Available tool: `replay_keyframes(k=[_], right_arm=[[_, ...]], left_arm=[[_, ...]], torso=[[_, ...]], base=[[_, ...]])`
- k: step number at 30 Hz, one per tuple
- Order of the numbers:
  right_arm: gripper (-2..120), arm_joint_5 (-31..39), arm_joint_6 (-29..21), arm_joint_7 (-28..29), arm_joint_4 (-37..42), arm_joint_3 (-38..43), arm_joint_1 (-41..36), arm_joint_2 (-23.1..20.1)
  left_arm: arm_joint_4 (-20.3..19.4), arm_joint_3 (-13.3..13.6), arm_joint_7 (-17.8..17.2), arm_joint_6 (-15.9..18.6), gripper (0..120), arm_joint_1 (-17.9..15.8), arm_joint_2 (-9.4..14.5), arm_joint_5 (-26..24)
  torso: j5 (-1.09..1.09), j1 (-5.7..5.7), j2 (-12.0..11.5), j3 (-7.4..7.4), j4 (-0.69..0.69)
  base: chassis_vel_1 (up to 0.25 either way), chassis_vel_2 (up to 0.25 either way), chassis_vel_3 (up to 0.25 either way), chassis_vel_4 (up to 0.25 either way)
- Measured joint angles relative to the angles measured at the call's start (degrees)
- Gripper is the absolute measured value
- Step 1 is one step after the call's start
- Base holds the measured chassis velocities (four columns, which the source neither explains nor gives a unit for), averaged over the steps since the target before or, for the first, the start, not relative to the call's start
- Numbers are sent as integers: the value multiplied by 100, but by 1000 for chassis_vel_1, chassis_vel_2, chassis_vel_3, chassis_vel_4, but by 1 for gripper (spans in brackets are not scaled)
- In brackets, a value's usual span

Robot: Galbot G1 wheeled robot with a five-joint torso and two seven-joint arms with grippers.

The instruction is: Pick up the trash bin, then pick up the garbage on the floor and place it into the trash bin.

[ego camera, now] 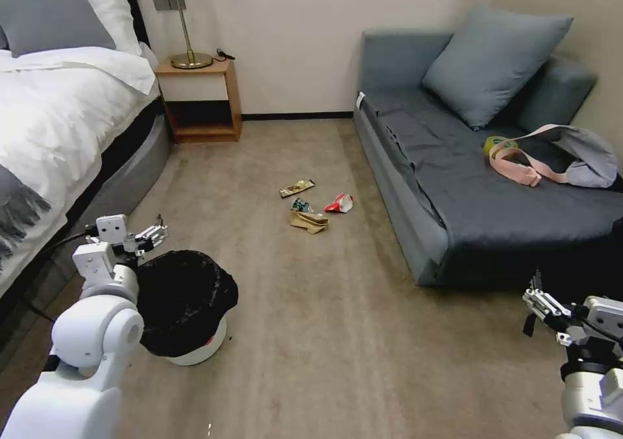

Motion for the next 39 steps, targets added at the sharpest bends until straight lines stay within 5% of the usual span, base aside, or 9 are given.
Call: replay_keyframes(k=[4, 6, 8, 11, 12, 20, 39], right_arm=[[100, -2, 27, -3, -34, -45, 8, -2], [100, -3, 35, -3, -40, -54, 8, -2], [100, -4, 48, -4, -46, -61, 8, -3], [100, -3, 67, -5, -67, -63, 12, -4], [100, 1, 71, -5, -80, -64, 17, -5], [100, 8, 127, -5, -131, -55, 10, -6], [100, 5, 216, -1, -236, -41, 14, -6]], left_arm=[[143, -574, -87, 414, 100, 62, 381, -823], [163, -642, -111, 467, 100, 72, 428, -927], [348, -579, -195, 555, 100, 122, 487, -1118], [638, -328, -214, 664, 100, 187, 488, -1165], [673, -262, -209, 665, 100, 194, 482, -1139], [845, 81, -140, 588, 100, 195, 387, -848], [968, -360, -68, 496, 100, 449, 371, -728]], torso=[[-1, 0, 0, 0, 1], [-1, 0, 0, 0, 1], [6, 0, 1, -1, 0], [-14, 0, 1, 0, 0], [2, 0, 1, 0, 1], [-2, 0, 0, 0, 0], [-1, 0, 0, 0, 1]], base=[[0, 0, 0, 0], [0, 0, 0, 0], [0, 0, 0, 0], [0, 0, 0, 0], [0, 0, 0, 0], [0, 0, 0, 0], [0, 0, 0, 0]])
